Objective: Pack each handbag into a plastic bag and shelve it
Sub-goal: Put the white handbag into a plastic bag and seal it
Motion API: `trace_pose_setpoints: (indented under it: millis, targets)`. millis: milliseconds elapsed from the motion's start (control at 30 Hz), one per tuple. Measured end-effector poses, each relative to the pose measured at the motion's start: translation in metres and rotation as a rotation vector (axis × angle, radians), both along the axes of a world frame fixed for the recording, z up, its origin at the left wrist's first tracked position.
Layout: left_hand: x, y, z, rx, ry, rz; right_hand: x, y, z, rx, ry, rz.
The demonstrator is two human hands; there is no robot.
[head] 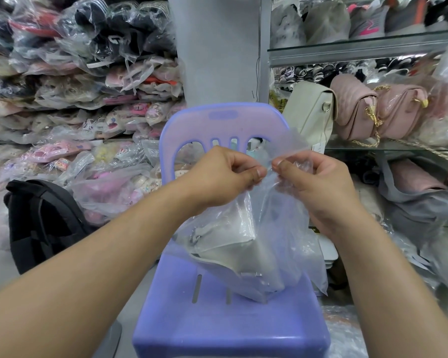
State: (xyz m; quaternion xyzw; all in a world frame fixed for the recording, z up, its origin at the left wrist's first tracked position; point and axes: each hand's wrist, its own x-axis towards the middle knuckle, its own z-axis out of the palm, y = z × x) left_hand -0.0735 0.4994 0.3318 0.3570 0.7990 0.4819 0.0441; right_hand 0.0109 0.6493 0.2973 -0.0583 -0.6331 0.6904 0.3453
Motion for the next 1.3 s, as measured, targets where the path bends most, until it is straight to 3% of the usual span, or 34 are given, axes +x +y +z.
trace_pose_setpoints:
  millis: [467, 833, 1300]
  targets:
    - [0.003, 0.022, -0.002, -0.042, 0.014, 0.038, -0.004, 0.010, -0.014, -0.094, 0.020, 0.014]
    - [-0.007, 0.031, -0.002, -0.185, 0.186, 0.043, -0.021, 0.019, -0.024, -0.221, 0.033, 0.122]
    - [-0.032, 0.026, -0.014, -0.138, 0.094, -0.026, -0.034, 0.008, -0.033, -0.189, 0.008, 0.054]
